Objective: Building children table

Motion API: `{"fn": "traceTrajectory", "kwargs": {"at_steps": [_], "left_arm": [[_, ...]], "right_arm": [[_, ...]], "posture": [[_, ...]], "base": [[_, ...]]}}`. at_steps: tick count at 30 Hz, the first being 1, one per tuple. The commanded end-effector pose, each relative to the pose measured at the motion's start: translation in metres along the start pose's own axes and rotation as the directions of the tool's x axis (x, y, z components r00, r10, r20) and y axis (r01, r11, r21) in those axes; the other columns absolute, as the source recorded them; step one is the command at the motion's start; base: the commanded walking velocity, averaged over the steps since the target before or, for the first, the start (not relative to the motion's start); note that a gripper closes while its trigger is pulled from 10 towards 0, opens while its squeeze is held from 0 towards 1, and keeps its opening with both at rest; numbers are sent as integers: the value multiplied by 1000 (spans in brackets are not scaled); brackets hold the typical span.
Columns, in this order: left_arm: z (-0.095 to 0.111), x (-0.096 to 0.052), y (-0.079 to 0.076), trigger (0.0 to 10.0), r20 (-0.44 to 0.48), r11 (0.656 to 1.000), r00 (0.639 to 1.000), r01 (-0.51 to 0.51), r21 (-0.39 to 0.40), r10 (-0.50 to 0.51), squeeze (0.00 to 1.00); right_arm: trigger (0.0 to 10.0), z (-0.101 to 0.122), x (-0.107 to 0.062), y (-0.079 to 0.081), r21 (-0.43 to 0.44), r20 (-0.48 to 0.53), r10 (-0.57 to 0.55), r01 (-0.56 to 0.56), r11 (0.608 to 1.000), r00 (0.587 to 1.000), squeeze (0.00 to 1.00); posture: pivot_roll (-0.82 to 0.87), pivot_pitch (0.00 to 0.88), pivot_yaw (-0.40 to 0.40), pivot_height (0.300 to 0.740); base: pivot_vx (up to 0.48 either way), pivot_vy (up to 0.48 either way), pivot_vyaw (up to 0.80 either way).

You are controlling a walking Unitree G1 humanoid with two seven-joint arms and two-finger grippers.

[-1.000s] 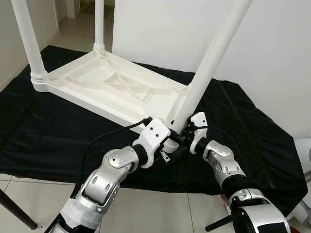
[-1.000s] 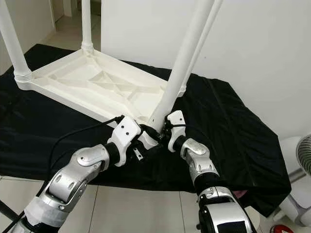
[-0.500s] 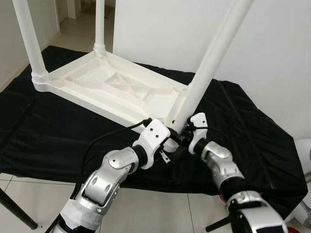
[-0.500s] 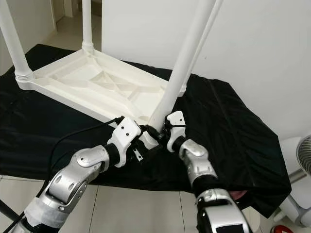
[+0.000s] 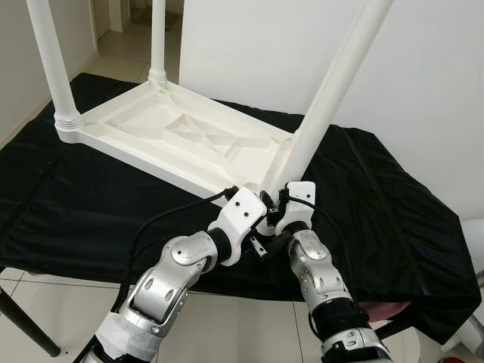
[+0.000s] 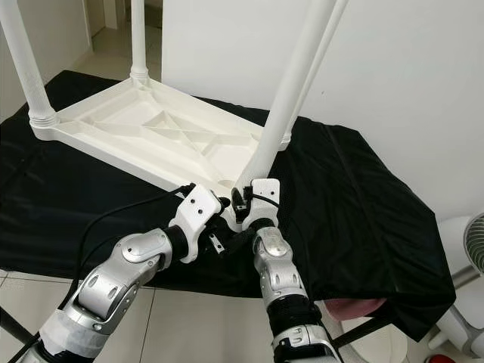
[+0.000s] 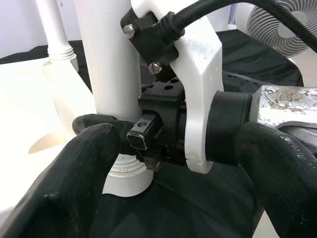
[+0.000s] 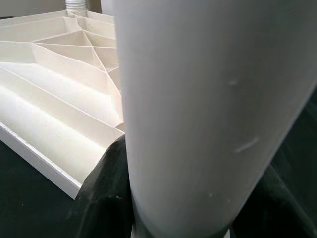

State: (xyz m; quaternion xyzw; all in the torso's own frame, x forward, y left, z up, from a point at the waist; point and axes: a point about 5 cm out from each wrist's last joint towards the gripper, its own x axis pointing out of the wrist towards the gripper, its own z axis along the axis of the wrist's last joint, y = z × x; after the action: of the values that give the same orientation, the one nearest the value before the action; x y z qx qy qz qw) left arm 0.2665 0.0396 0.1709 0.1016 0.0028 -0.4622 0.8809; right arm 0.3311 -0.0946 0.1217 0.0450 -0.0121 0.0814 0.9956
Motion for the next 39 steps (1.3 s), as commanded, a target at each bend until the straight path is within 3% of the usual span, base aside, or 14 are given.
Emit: {"fn": "traceTrajectory", "kwargs": {"at_steps": [1, 6, 7, 20, 21, 22, 31, 33, 37, 39], "left_arm": [[1, 3, -5, 10000, 0, 1000, 1000, 9, -1, -9, 0], [1, 2, -6, 10000, 1, 1000, 1000, 8, -4, -8, 0], [0, 2, -6, 10000, 0, 1000, 1000, 7, -5, -7, 0], [-1, 1, -7, 10000, -2, 1000, 1000, 2, -7, -2, 0], [-1, 1, -7, 10000, -2, 1000, 1000, 2, -8, -2, 0], [-2, 1, -7, 10000, -3, 1000, 1000, 6, -6, -6, 0], [-1, 2, -6, 10000, -3, 1000, 1000, 13, -2, -13, 0], [-1, 1, -5, 10000, -6, 1000, 1000, 19, 2, -19, 0], [-2, -1, -4, 10000, -15, 1000, 1000, 23, 6, -23, 0], [-2, -1, -4, 10000, -15, 1000, 1000, 23, 6, -23, 0]], "right_arm": [[10000, -9, -5, 3, -31, -42, 9, -10, 999, 999, 0], [10000, -5, -6, -1, -37, -32, 0, -1, 999, 999, 0], [10000, -3, -7, -5, -33, -25, -4, 3, 999, 1000, 1000], [10000, 8, -19, -26, -18, 2, 115, -114, 993, 993, 1000], [10000, 7, -22, -31, -47, -8, 184, -185, 982, 983, 545], [10000, 6, -24, -36, -65, -30, 255, -256, 964, 966, 0], [10000, 6, -24, -49, -111, -65, 352, -357, 927, 934, 0], [10000, 7, -20, -60, -132, -99, 450, -460, 878, 887, 0], [10000, 8, -13, -66, -133, -128, 509, -523, 842, 851, 0], [10000, 8, -13, -66, -133, -128, 509, -523, 842, 851, 0]], "posture": [[61, 0, -195, 740], [62, 0, -202, 740], [62, 0, -204, 740], [64, 0, -213, 740], [64, 0, -213, 740], [55, 0, -205, 740], [52, 0, -196, 740], [52, 0, -185, 740], [59, 0, -176, 740], [59, 0, -176, 740]], "base": [[0, 0, 0], [0, 0, 0], [0, 0, 0], [0, 0, 0], [0, 0, 0], [0, 0, 0], [0, 0, 0], [0, 0, 0], [0, 0, 0], [0, 0, 0]]}}
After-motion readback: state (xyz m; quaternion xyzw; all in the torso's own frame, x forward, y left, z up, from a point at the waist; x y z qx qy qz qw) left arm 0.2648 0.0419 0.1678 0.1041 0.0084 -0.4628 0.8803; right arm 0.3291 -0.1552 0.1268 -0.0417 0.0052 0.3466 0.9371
